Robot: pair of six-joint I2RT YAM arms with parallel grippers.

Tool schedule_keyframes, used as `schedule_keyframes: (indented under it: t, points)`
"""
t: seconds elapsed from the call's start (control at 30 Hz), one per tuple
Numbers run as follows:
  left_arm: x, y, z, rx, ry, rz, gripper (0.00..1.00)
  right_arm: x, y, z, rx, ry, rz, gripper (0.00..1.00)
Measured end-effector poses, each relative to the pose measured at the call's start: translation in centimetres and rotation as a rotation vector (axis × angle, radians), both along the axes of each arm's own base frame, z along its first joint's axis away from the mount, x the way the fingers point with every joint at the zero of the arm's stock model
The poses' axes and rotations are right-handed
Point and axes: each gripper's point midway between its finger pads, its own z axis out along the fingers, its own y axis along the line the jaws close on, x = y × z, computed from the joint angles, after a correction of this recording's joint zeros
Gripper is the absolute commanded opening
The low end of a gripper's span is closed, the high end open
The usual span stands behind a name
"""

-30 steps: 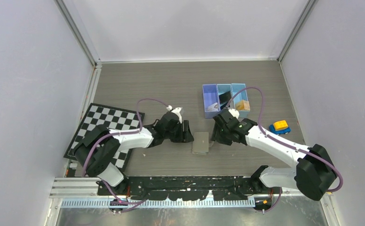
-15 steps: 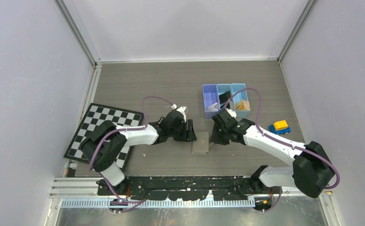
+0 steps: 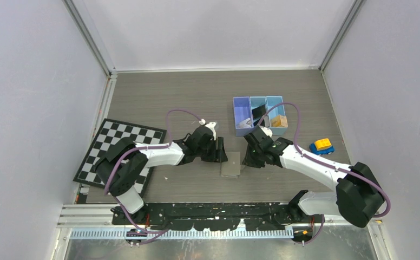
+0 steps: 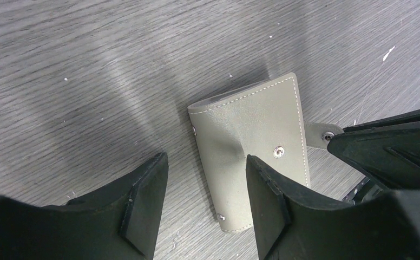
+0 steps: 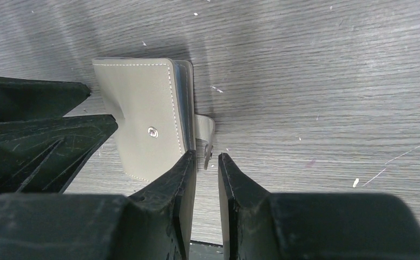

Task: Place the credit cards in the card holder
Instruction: Close the card holder at the center of the board.

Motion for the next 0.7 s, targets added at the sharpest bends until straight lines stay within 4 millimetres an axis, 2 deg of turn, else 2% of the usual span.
schedule_keyframes:
  t: [0.1, 0.27, 0.5, 0.63, 0.7]
  points:
    - [-0.02, 0.00, -0.01, 0.002, -0.002, -0.003, 0.57, -0.14, -0.14, -0.32, -0.007, 0.007, 0.000, 0.23]
    - [-0.19, 0.04, -0.10, 0.014, -0.003, -0.010, 0.50, -0.20, -0.21, -0.46, -0.011, 0.009, 0.002, 0.16]
    - [-0.80, 0.05, -0.38, 0.032, 0.000, -0.034, 0.47, -0.18, -0.18, -0.44, -0.010, 0.008, 0.003, 0.14]
    - [-0.92, 0.05, -0.44, 0.039, -0.001, -0.039, 0.46, -0.18, -0.19, -0.43, -0.010, 0.007, 0.004, 0.01]
    - [-0.88, 0.06, -0.49, 0.045, -0.002, -0.040, 0.46, -0.18, -0.20, -0.42, -0.011, 0.006, 0.006, 0.00]
